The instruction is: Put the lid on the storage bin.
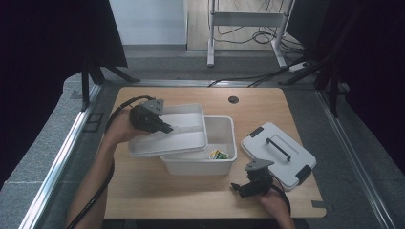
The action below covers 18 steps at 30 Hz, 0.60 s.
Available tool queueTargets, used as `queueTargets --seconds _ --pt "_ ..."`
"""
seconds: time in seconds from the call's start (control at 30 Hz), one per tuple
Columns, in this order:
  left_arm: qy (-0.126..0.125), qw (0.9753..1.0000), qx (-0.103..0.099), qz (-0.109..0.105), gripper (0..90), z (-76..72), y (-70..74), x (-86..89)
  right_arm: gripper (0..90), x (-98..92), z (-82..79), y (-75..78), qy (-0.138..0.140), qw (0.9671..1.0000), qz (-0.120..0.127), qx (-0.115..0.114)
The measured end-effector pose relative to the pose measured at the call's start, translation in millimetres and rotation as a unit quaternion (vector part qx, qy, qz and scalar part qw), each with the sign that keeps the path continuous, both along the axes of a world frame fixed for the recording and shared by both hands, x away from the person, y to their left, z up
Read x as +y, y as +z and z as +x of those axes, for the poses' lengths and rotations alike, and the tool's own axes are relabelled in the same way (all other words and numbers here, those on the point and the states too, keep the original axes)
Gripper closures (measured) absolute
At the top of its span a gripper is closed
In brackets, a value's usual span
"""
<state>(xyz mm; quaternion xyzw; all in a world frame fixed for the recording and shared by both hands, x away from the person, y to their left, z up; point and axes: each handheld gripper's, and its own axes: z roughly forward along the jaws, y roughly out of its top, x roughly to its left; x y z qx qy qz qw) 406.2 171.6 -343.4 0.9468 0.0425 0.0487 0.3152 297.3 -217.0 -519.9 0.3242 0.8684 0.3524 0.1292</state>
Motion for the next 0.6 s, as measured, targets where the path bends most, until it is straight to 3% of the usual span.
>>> queueTargets --seconds 0.6 --pt "-0.052 0.9986 -0.001 -0.003 89.0 7.7 -11.5 -82.3 0.0 0.0 0.0 0.1 -0.001 1.0000 0.000 0.000"
